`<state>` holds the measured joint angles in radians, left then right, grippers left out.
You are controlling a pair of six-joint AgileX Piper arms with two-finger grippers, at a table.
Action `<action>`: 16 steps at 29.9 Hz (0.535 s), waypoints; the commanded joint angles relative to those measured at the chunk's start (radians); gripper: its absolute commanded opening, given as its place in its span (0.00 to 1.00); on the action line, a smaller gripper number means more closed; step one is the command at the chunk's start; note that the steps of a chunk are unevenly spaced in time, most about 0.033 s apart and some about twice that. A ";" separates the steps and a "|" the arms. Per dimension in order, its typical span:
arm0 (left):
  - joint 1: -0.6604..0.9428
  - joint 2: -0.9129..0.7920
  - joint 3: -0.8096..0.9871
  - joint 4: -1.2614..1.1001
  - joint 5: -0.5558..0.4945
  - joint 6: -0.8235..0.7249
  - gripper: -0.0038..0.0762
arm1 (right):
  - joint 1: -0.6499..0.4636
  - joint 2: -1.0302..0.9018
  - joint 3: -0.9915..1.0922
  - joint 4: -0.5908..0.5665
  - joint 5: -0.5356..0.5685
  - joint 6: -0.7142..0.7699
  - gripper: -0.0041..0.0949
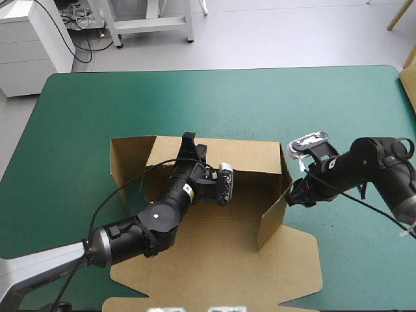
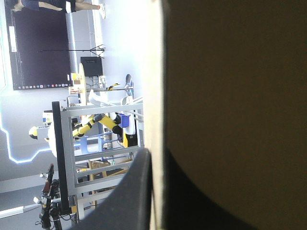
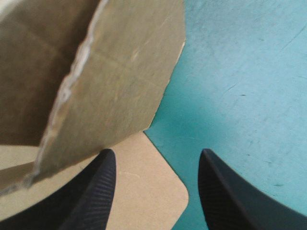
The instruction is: Fold the box
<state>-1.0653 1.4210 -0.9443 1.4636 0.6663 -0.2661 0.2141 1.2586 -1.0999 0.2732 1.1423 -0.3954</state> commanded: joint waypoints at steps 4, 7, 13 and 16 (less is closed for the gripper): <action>-0.001 -0.025 -0.022 0.011 0.014 -0.002 0.04 | -0.003 -0.099 0.071 0.181 -0.096 -0.122 0.53; -0.001 -0.025 -0.022 0.011 0.014 -0.002 0.04 | -0.003 -0.112 0.083 0.225 -0.099 -0.143 0.53; -0.001 -0.025 -0.022 0.011 0.013 -0.002 0.04 | 0.040 -0.118 0.083 0.205 -0.143 -0.111 0.53; -0.001 -0.025 -0.022 0.009 0.012 -0.002 0.04 | 0.142 -0.118 0.083 0.087 -0.195 0.004 0.53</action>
<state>-1.0653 1.4210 -0.9443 1.4636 0.6663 -0.2661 0.2827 1.1645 -0.9942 0.4246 1.0156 -0.4749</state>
